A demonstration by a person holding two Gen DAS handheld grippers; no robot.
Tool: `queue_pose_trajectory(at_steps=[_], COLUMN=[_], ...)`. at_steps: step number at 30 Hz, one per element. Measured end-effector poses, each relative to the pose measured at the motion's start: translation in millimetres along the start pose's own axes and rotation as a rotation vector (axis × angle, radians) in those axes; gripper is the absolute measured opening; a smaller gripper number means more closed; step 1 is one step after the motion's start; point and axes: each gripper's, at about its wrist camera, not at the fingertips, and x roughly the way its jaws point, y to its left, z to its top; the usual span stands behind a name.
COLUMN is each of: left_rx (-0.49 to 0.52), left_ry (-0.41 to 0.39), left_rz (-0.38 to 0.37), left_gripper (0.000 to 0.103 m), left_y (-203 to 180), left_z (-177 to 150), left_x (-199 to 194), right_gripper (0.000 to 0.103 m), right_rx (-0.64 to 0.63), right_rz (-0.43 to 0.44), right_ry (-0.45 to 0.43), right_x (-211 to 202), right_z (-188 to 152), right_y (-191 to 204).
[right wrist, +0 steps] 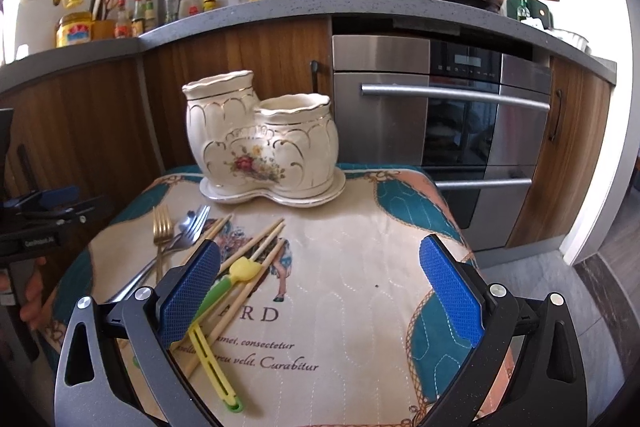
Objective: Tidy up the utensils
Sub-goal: 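Move the right tool down toward the green utensil with yellow tulip top, then grasp the green tulip-top utensil with the right tool while the left tool grasps a wooden chopstick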
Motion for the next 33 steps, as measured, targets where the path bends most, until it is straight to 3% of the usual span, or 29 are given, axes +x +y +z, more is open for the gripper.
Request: queue_pose_trajectory(at_steps=[7,13,15,21,24,31,33], left_rx=[-0.016,-0.024,-0.006,0.038,0.028,0.01,0.012], left_ry=[-0.022,-0.026,-0.031,-0.067,-0.067,-0.074,-0.075], left_rz=[0.015,-0.015,-0.035,-0.075,-0.084,-0.094,-0.094], left_gripper=[0.098,0.098,0.098,0.098,0.098,0.098,0.098], left_y=[9,10,7,-3,-2,2,2], left_z=[1,-6,-6,-7,-7,-6,-6], left_x=[2,12,12,6,6,5,5], right_gripper=[0.095,0.064,0.05,0.03,0.025,0.024,0.014], right_rx=[0.013,0.003,-0.009,0.006,-0.005,0.015,0.017], right_rz=[0.105,0.154,0.146,0.138,0.113,0.077,0.083], right_ry=[0.083,0.216,0.273,0.384,0.428,0.502,0.501], right_x=[8,23,33,53,61,80,81], right_z=[-3,-6,-7,-4,-2,-3,-4], right_y=[10,36,45,62,69,68,68])
